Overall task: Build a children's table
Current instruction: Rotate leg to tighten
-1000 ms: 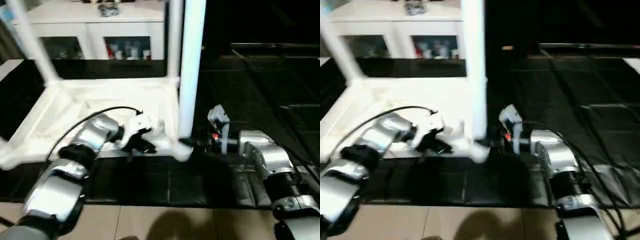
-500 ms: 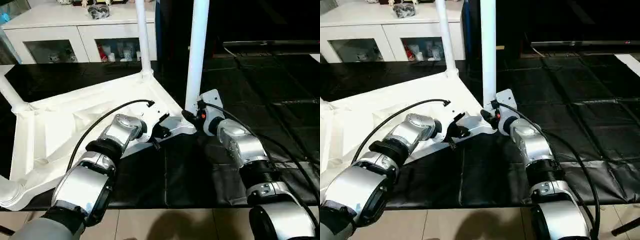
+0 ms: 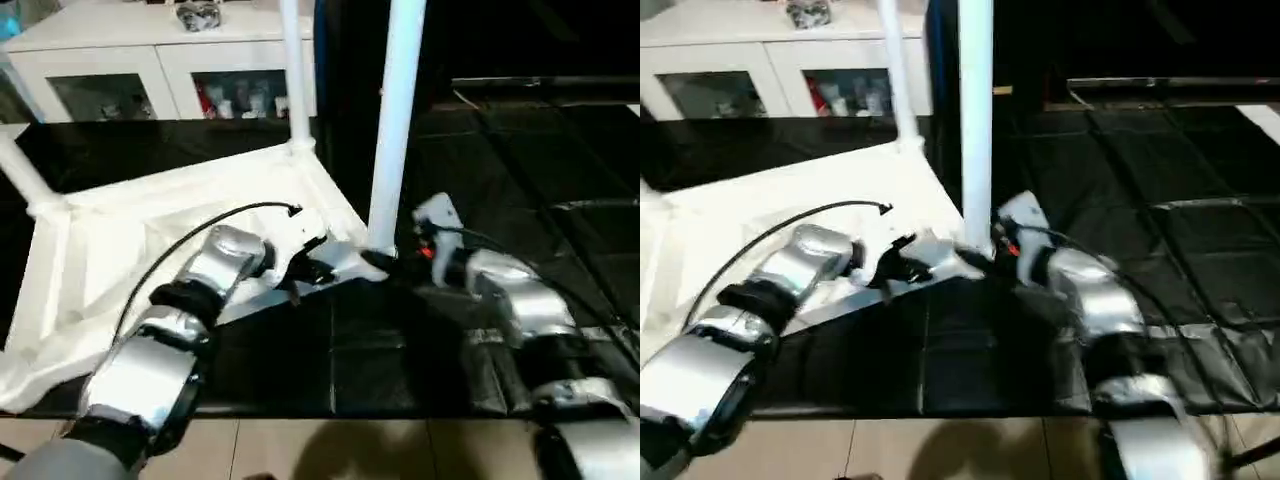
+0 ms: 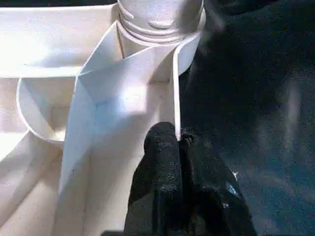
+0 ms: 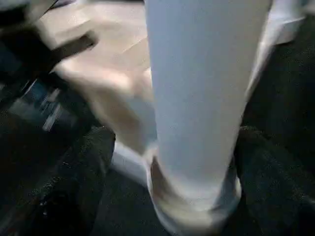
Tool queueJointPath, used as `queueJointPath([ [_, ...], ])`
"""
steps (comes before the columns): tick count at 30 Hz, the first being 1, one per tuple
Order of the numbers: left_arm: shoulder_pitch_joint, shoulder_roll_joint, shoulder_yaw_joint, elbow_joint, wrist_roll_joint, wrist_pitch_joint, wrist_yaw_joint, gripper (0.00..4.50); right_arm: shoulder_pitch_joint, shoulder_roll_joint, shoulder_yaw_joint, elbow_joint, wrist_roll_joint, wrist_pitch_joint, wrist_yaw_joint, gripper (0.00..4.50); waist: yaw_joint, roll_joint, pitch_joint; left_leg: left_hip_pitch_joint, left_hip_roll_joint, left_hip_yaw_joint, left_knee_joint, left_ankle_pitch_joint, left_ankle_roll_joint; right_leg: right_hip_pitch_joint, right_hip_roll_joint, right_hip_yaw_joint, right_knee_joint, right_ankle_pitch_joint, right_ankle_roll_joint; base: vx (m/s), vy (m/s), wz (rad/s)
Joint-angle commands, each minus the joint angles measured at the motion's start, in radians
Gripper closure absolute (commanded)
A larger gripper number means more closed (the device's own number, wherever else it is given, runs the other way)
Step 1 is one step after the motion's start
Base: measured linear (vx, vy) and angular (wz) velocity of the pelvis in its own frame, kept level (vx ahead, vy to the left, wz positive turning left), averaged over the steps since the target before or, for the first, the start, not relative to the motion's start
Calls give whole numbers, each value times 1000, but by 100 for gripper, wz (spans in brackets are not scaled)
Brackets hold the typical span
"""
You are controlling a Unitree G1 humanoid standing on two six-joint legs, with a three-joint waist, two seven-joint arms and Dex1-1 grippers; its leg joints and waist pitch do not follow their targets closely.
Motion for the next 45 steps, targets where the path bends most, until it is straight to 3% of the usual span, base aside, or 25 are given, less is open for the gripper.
queueJointPath([
  [1, -2, 25, -17, -40, 7, -57, -89, 450, -5, -23, 18, -18, 17, -7, 89, 13, 9, -15, -74, 4, 72, -31, -51, -53, 162, 72, -103, 72, -65, -122, -132, 0, 0, 0],
  [4, 15, 53, -31, -79, -11, -80, -202, 450, -8, -74, 36, -20, 28, -14, 192, 3, 15, -9, -75, 9, 79, -32, -50, -55, 153, 67, -106, 74, -63, -111, -146, 0, 0, 0],
  [5, 15, 53, -31, -79, -11, -80, -202, 450, -8, -74, 36, -20, 28, -14, 192, 3, 15, -9, -75, 9, 79, -32, -50, -55, 153, 67, -106, 74, -63, -111, -146, 0, 0, 0],
  [7, 37, 83, -63, -116, -15, -119, -308, 450, -5, -110, 56, -28, 44, -27, 295, 3, 31, -15, -77, 10, 82, -31, -49, -52, 157, 66, -110, 77, -56, -84, -161, 0, 0, 0],
  [11, 64, 110, -96, -161, -18, -155, -405, 450, -2, -124, 81, -39, 62, -19, 400, 3, 44, -17, -76, 9, 84, -31, -49, -43, 158, 62, -110, 78, -53, -93, -159, 0, 0, 0],
  [13, 75, 116, -105, -182, -18, -155, -431, 450, -4, -118, 87, -40, 67, -19, 423, 3, 49, -15, -75, 14, 88, -31, -50, -53, 150, 57, -110, 79, -57, -118, -156, 0, 0, 0],
  [14, 78, 117, -108, -188, -18, -153, -439, 450, -5, -115, 87, -38, 69, -22, 428, 30, 51, -14, -75, 15, 88, -31, -50, -57, 146, 57, -110, 80, -56, -123, -158, 0, 0, 0],
  [15, 80, 118, -110, -191, -16, -154, -440, 450, -6, -114, 87, -36, 71, -24, 431, 30, 54, -20, -75, 18, 90, -30, -51, -63, 138, 55, -110, 81, -57, -131, -161, 0, 0, 0],
  [17, 83, 119, -113, -196, -13, -157, -440, 450, -9, -111, 88, -31, 73, -28, 435, 42, 55, -16, -74, 16, 90, -31, -52, -67, 129, 56, -112, 82, -55, -137, -163, 0, 0, 0],
  [18, 86, 117, -119, -196, 2, -165, -413, 450, -14, -103, 99, -36, 96, -6, 471, 42, 54, -24, -72, 12, 88, -31, -53, -77, 124, 58, -112, 82, -56, -155, -156, 0, 0, 0],
  [19, 86, 116, -119, -195, 3, -165, -410, 450, -14, -103, 101, -38, 98, -3, 476, 42, 55, -25, -72, 12, 86, -31, -52, -79, 124, 59, -113, 82, -58, -164, -153, 0, 0, 0],
  [22, 83, 112, -117, -194, 3, -160, -390, 450, -5, -94, 124, -57, 102, 11, 511, 77, 56, -26, -72, 10, 83, -30, -51, -70, 123, 59, -111, 80, -60, -188, -137, 0, 0, 0],
  [26, 91, 114, -118, -212, -1, -152, -392, 450, -12, -66, 136, -40, 91, -2, 498, 115, 55, -21, -73, 11, 86, -32, -52, -64, 118, 56, -112, 81, -60, -190, -130, 0, 0, 0],
  [34, 101, 109, -122, -216, 3, -149, -381, 450, -24, -46, 144, -20, 98, 14, 498, 191, 54, -25, -73, 9, 86, -32, -52, -55, 117, 57, -113, 81, -57, -174, -132, 0, 0, 0],
  [39, 102, 108, -117, -216, 6, -136, -355, 450, -17, -59, 148, -28, 99, 20, 515, 221, 56, -20, -73, 11, 85, -31, -51, -58, 115, 55, -112, 81, -60, -186, -125, 0, 0, 0],
  [43, 99, 93, -101, -202, 0, -113, -315, 450, 2, -56, 151, -47, 92, 10, 502, 230, 61, -24, -72, 14, 85, -29, -51, -69, 109, 55, -111, 82, -63, -199, -123, 0, 0, 0],
  [44, 95, 82, -92, -194, -6, -94, -295, 450, 15, -50, 146, -64, 95, 11, 482, 237, 63, -11, -72, 13, 85, -31, -51, -74, 105, 55, -112, 82, -63, -209, -123, 0, 0, 0],
  [45, 89, 74, -85, -187, -8, -80, -279, 450, 22, -45, 138, -74, 95, 13, 455, 237, 61, -15, -72, 14, 87, -31, -52, -76, 104, 54, -110, 82, -66, -208, -119, 0, 0, 0],
])
